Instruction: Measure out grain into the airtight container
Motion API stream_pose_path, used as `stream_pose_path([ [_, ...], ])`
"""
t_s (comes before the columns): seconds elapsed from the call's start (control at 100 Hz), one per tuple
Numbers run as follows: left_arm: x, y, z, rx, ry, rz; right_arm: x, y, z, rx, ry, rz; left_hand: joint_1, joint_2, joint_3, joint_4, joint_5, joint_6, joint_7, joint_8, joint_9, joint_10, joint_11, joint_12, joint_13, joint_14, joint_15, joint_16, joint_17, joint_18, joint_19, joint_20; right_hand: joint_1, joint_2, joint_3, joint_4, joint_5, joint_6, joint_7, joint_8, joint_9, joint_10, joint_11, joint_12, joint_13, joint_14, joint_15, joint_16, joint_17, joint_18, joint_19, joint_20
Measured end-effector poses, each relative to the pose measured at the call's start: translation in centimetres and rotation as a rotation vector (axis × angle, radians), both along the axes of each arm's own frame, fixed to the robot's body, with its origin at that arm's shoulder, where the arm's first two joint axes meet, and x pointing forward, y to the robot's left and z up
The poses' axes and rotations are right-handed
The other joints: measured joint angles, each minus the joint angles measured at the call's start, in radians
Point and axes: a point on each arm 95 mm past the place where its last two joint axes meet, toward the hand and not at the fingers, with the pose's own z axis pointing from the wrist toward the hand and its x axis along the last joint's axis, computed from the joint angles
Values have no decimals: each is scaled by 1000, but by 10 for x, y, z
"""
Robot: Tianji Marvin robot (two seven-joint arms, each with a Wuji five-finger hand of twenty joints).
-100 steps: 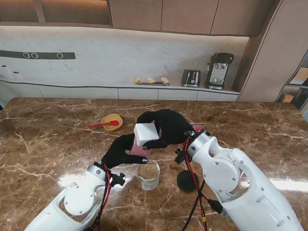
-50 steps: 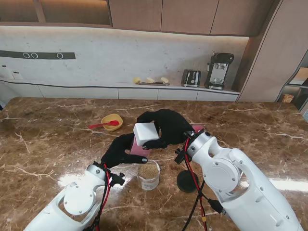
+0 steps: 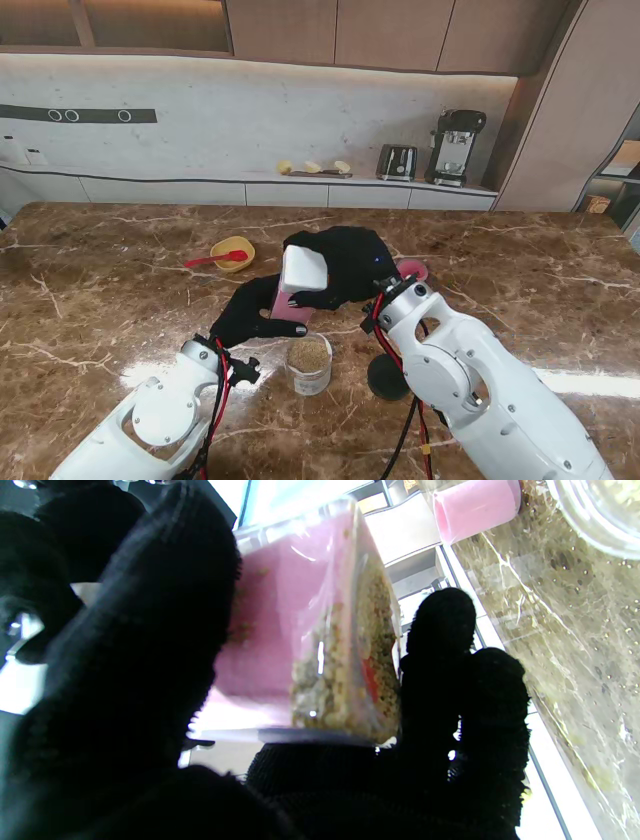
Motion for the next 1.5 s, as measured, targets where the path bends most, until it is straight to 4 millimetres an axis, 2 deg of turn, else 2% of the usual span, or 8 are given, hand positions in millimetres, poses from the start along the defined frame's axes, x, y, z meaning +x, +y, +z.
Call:
stream_pose_path([
  [0.08, 0, 0, 1, -2, -2, -1, 1, 0, -1, -2, 4, -9, 0, 0, 0, 0, 0, 0, 0, 0, 0, 0, 0, 0, 0, 0, 0, 0, 0, 0, 0, 0, -34, 36, -20, 13, -39, 5, -57, -47, 0, -3, 1, 0, 0, 0, 10, -3, 2, -4, 7, -11],
  [0.2, 0, -1, 2, -4, -4, 0, 1, 0, -1, -5, 7, -5, 0, 0, 0, 0, 0, 0, 0, 0, 0, 0, 0, 0, 0, 0, 0, 0, 0, 0, 0, 0, -38, 83, -68, 22, -39, 6, -62, -75, 0, -4, 6, 0, 0, 0, 11, -12, -1, -6, 7, -13],
  [0.28, 0, -1, 2, -4, -5, 0, 1, 0, -2, -15, 26, 5, 0, 0, 0, 0, 0, 0, 0, 0, 0, 0, 0, 0, 0, 0, 0, 0, 0, 0, 0, 0, -37, 137, -123, 45, -40, 12, -62, -90, 0, -4, -13, -4, -5, 0, -12, -25, -18, -6, 7, -13],
  [0.35, -1, -1, 2, -4, -5, 0, 2, 0, -2, -30, 58, 17, 0, 0, 0, 0, 0, 0, 0, 0, 0, 0, 0, 0, 0, 1, 0, 0, 0, 1, 0, 0, -13, 223, -260, 103, -66, 14, -64, -112, -3, -4, -46, -17, -6, 0, -35, -26, -32, -6, 5, -13],
  [0.43, -2, -1, 3, -6, -6, -2, 2, -2, -1, -35, 74, 23, 0, 0, 0, 0, 0, 0, 0, 0, 0, 0, 0, 0, 0, 1, 0, 0, 0, 1, 0, 0, -22, 227, -271, 139, -75, 14, -65, -116, -16, -4, -77, -28, -9, 0, -54, -28, -51, -6, -10, -13],
  [0.75, -2, -3, 6, -11, -13, -10, -1, -7, 6, -25, 128, 38, 0, 0, 0, 0, 0, 0, 0, 0, 0, 0, 0, 0, 0, 0, 0, 0, 0, 1, 0, 0, -35, 232, -236, 139, -102, 12, -90, -129, -80, -4, -159, -68, -49, 0, -113, -36, -95, -5, -46, -13],
  [1.02, -3, -4, 6, -11, -14, -14, 2, -11, 10, -57, 192, 96, 0, 0, 0, -1, 0, 0, 0, 0, 0, 0, 0, 0, 0, 0, 0, 0, 0, 1, 0, 0, -50, 335, -277, 139, -130, 39, -113, -150, -103, -3, -205, -101, -95, 2, -140, -42, -139, 0, -62, -13],
  [1.5, -3, -4, 8, -14, -19, -16, 3, -9, 13, -49, 195, 122, 0, 0, 0, -1, 0, 0, 0, 0, 0, 0, -1, 0, 0, -1, 0, 0, 0, 1, 0, 0, -33, 341, -296, 151, -129, 55, -114, -162, -103, -2, -216, -113, -105, 3, -163, -45, -156, 0, -72, -1],
])
